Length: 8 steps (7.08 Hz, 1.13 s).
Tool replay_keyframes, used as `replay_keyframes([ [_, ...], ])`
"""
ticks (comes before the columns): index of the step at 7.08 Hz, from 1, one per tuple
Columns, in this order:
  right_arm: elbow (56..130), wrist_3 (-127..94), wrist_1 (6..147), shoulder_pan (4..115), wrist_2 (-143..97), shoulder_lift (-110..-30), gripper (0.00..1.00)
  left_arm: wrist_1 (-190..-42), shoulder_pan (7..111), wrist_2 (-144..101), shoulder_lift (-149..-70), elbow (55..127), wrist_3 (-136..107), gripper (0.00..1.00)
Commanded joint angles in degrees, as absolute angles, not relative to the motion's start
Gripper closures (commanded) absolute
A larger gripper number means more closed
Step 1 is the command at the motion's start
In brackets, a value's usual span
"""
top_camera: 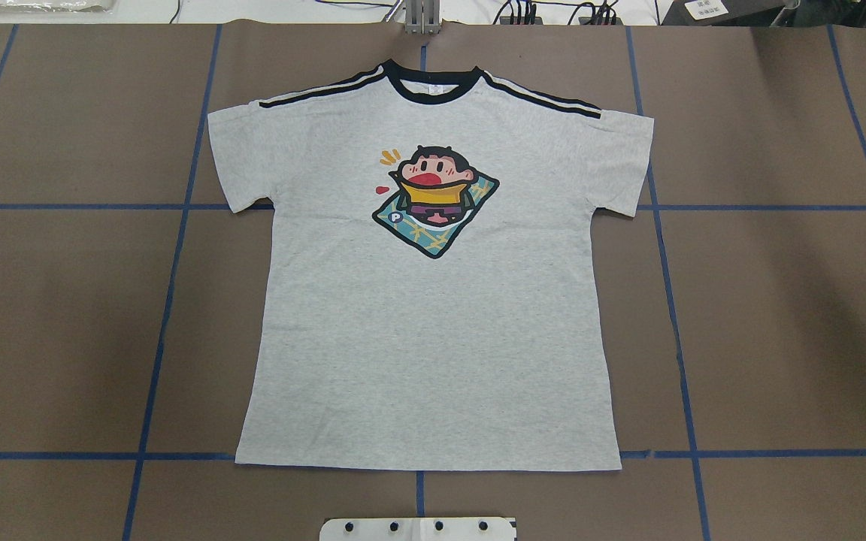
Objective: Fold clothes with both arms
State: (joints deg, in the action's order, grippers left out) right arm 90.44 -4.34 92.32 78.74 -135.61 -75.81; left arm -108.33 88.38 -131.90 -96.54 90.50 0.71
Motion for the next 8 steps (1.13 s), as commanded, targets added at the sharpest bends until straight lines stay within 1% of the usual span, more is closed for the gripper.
replay_keyframes([
  [1, 82.4, -15.4, 71.9, 71.9, -133.5, -72.5, 0.0, -116.2, 88.1, -131.7, -97.3, 86.4, -0.3, 0.01],
  [2, 78.1, -30.0, 58.5, 67.9, -128.5, -71.9, 0.0, -117.8, 87.9, -131.5, -97.4, 85.5, -0.4, 0.01],
  [3, 73.1, -36.4, 53.3, 63.9, -124.0, -68.5, 0.0, -118.1, 87.9, -131.5, -97.4, 85.3, -0.9, 0.01],
  [4, 68.9, -37.5, 53.4, 62.5, -123.9, -63.5, 0.0, -118.7, 87.9, -131.5, -97.4, 85.3, -1.0, 0.01],
  [6, 65.5, -40.7, 53.5, 60.7, -123.8, -59.2, 0.02, -119.6, 87.9, -131.6, -97.3, 85.2, -1.0, 0.01],
  [7, 63.0, -40.5, 53.4, 60.5, -123.8, -57.6, 0.06, -119.7, 87.9, -131.6, -97.3, 85.2, -1.0, 0.01],
  [8, 59.5, -40.4, 53.5, 60.0, -123.2, -54.8, 0.06, -119.7, 87.9, -131.7, -97.3, 85.2, -1.1, 0.01],
])
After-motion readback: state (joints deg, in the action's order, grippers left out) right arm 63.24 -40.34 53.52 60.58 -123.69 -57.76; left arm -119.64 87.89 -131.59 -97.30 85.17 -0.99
